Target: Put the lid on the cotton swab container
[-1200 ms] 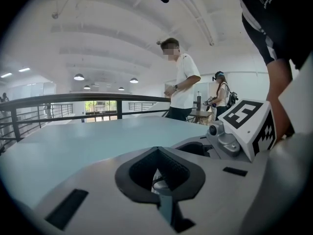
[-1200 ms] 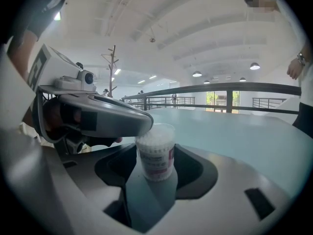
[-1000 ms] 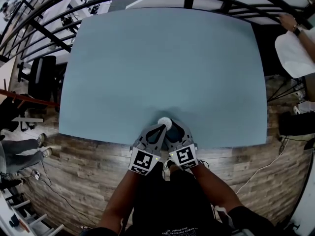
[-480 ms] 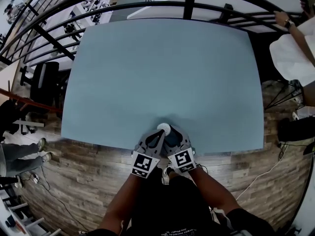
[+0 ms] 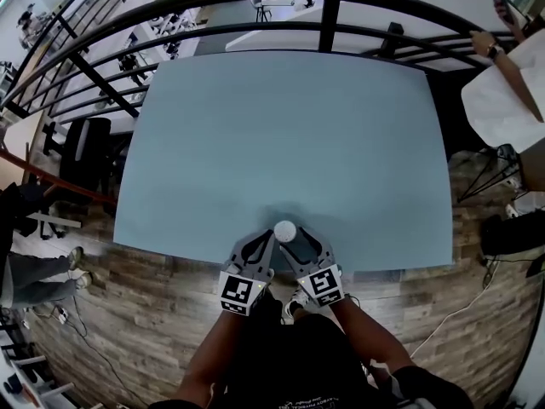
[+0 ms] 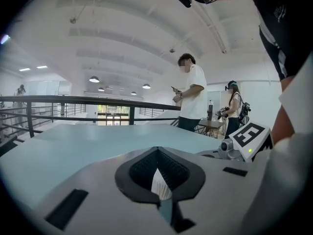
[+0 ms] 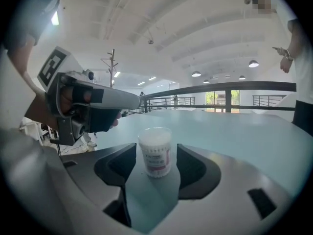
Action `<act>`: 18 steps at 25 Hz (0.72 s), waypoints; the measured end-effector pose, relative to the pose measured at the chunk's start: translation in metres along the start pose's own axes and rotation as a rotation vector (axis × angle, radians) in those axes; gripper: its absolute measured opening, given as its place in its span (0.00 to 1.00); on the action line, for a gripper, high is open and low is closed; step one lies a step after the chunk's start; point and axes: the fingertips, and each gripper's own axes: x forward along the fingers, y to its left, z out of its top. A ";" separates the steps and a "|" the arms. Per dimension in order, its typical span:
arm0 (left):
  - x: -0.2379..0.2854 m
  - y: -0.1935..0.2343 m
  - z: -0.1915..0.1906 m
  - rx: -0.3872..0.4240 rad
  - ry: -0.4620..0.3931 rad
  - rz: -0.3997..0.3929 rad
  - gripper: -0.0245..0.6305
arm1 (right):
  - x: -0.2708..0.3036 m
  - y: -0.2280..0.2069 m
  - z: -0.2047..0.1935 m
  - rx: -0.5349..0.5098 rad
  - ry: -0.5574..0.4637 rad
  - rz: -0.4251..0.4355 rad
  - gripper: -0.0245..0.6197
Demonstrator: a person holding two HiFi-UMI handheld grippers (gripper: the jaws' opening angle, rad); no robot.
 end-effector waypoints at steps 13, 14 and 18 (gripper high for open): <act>-0.031 0.007 0.040 -0.037 -0.058 0.048 0.05 | -0.067 0.005 0.099 -0.055 -0.192 -0.078 0.21; -0.035 0.006 0.042 -0.032 -0.059 0.048 0.05 | -0.071 0.006 0.106 -0.063 -0.203 -0.091 0.18; -0.040 -0.013 0.049 -0.016 -0.067 -0.010 0.05 | -0.085 0.002 0.128 -0.085 -0.223 -0.136 0.08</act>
